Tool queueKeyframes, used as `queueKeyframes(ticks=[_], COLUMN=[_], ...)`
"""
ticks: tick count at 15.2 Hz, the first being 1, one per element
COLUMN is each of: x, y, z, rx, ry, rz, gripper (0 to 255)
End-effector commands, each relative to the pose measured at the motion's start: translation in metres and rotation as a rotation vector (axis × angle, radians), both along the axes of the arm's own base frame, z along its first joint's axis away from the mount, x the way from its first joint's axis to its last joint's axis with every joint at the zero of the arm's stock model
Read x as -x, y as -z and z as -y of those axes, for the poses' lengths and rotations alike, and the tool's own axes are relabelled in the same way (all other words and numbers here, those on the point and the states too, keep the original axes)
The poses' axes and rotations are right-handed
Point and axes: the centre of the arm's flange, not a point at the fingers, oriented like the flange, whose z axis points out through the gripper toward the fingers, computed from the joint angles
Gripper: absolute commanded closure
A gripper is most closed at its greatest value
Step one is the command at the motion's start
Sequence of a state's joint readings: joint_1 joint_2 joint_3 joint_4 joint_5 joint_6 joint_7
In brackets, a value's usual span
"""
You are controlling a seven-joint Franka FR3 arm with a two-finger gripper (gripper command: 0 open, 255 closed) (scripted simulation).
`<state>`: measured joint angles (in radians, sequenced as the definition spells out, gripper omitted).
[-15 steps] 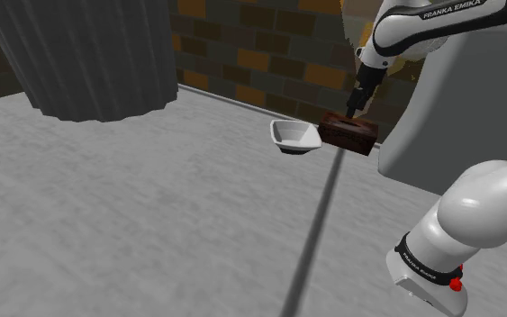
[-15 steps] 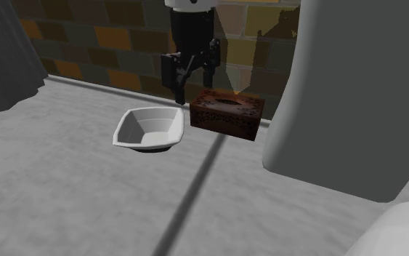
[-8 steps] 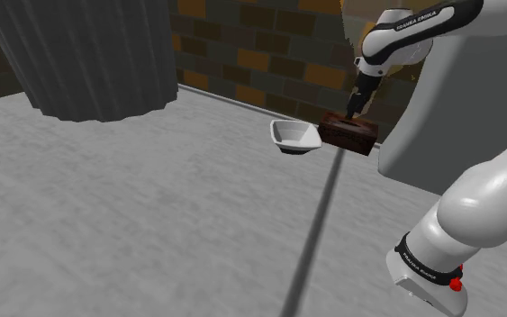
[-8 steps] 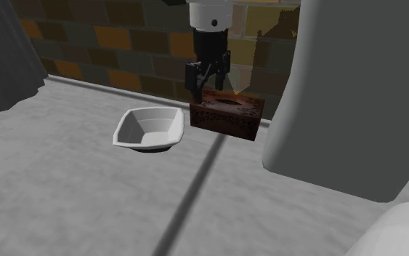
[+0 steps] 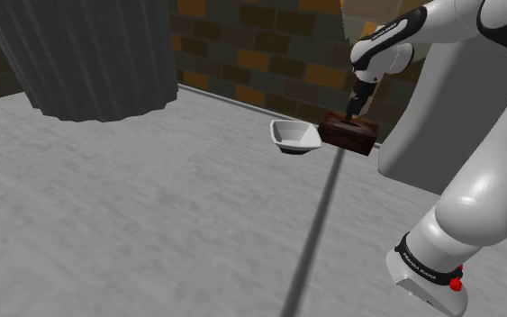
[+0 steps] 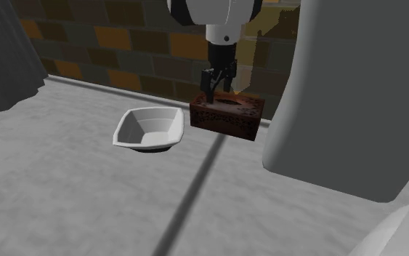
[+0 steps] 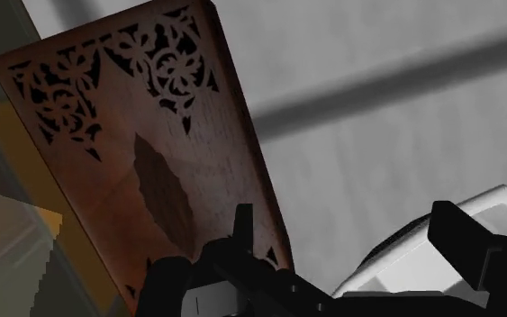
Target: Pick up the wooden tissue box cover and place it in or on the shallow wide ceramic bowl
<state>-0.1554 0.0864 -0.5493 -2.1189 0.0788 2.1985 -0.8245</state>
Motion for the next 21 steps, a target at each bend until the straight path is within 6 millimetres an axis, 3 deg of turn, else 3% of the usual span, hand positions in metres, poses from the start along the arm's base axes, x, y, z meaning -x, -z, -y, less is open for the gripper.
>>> queueKeyframes(ticks=[1, 5, 13, 21], x=[-0.009, -0.025, -0.025, -0.025], y=[0.016, 0.042, 0.082, 0.082], z=[0.027, 0.07, 0.07, 0.07], rx=[-0.004, -0.013, -0.013, -0.013], ry=[-0.002, -0.003, -0.003, -0.003], rz=[0.001, 0.0, 0.0, 0.0], gripper=[0, 0, 0, 0])
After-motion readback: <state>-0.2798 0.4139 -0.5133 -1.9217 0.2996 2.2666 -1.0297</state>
